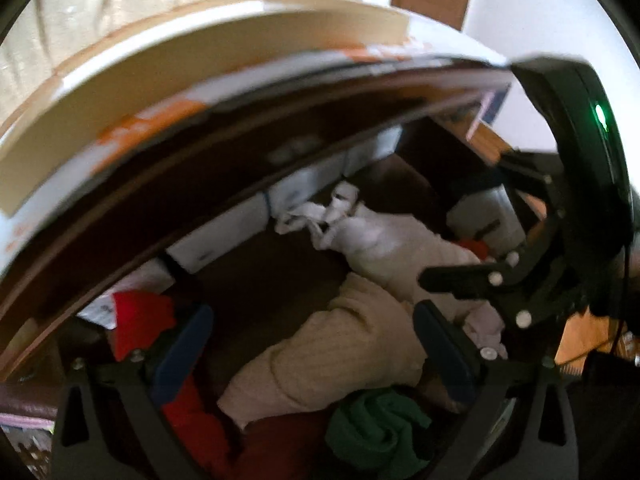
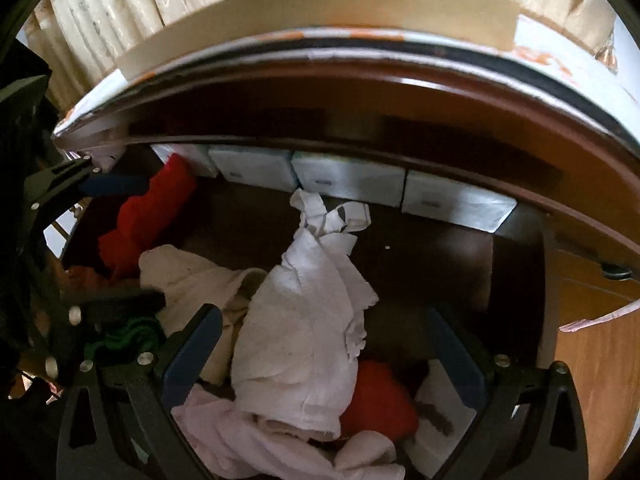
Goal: Take underwear out of drawer
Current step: 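Grasp the pink underwear with the right gripper while the left grasps beige underwear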
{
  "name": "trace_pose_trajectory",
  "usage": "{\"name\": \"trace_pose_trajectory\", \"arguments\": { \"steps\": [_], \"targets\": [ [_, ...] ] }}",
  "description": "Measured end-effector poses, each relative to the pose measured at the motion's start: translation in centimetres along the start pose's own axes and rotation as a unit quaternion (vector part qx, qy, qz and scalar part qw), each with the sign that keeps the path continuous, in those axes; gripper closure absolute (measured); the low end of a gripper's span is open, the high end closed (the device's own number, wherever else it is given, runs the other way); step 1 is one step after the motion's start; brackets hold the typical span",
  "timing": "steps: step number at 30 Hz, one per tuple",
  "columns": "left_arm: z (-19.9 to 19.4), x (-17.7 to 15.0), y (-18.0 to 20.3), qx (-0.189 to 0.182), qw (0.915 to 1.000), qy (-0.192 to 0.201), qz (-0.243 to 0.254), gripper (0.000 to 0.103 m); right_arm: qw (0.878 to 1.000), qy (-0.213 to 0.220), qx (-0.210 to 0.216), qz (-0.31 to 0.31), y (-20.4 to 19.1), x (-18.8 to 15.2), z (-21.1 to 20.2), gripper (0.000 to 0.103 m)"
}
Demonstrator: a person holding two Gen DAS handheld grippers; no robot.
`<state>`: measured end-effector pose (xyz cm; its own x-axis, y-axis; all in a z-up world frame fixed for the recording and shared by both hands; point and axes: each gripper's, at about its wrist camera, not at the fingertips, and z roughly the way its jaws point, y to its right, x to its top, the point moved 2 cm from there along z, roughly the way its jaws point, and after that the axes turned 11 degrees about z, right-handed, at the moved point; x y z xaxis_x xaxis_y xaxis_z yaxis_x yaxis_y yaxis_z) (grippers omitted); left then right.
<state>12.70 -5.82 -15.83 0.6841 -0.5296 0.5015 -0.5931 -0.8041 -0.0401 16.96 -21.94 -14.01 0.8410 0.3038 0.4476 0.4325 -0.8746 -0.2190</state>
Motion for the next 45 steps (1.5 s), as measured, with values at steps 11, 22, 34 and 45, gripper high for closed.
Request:
{"name": "trace_pose_trajectory", "arguments": {
  "steps": [11,22,34,45],
  "targets": [
    [4.2,-0.7,0.4,-0.088,0.993,-0.079,-0.001,0.013,0.997,-0.079,0.0,-0.011,-0.5,0.5,2.6,0.017],
    [4.2,-1.0,1.4,-0.093,0.9924,-0.08,0.015,0.049,0.99,-0.128,0.024,-0.05,-1.9,-0.2,4.0,0.05],
    [0.7,-1.1,-0.1,-0.073,0.9969,-0.029,-0.007,0.069,0.994,-0.071,0.051,-0.058,-0.7,-0.7,0.7,0.067],
    [-3.4,-3.1,-2.9,-0.054,0.9962,0.033,-0.06,0.07,0.995,-0.023,0.085,-0.056,0.7,-1.0,-1.8,0.068]
  ]
}}
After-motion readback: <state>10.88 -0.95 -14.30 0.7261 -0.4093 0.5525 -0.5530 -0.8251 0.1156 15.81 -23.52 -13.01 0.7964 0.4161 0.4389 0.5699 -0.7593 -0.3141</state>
